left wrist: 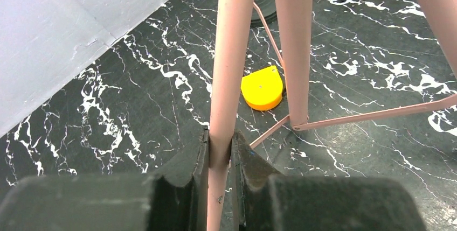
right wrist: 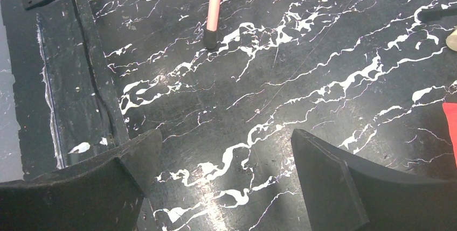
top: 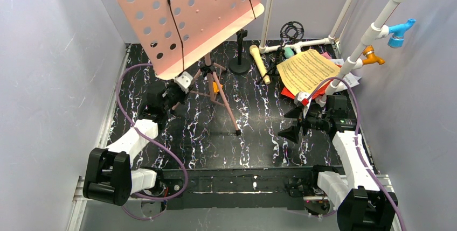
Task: Pack up the instrument practice props
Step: Adjust the music stand at the center of the board.
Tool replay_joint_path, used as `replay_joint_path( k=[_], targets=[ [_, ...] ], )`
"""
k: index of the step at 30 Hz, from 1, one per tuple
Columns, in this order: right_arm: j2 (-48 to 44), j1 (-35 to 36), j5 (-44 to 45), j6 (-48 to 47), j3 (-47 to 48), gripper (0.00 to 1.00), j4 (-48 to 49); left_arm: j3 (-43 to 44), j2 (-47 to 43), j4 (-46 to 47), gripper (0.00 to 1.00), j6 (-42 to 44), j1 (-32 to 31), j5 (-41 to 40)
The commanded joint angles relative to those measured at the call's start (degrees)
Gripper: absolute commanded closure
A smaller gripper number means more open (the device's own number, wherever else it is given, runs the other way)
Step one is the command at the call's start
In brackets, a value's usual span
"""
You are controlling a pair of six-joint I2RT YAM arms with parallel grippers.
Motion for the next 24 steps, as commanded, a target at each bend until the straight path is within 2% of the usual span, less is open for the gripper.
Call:
replay_joint_path(
  k=[1, 11, 24],
  targets=[
    [0.1, -0.3, -0.3, -1.1, 0.6, 0.00, 0.5, 0.5, -0.6, -0.2, 1.00, -2.9, -0.1, 8.6],
    [-0.8, -0.4, -0.9, -1.3, 0.6, 0.00, 0.2, 1.1, -4.9, -0.2, 1.00, -14.9, -0.7, 13.6],
    [-1.0, -0.2, -1.4, -1.2, 0.7, 0.00, 0.2, -0.8, -8.9, 3.6, 1.00, -22.8, -4.1, 11.2]
  ],
)
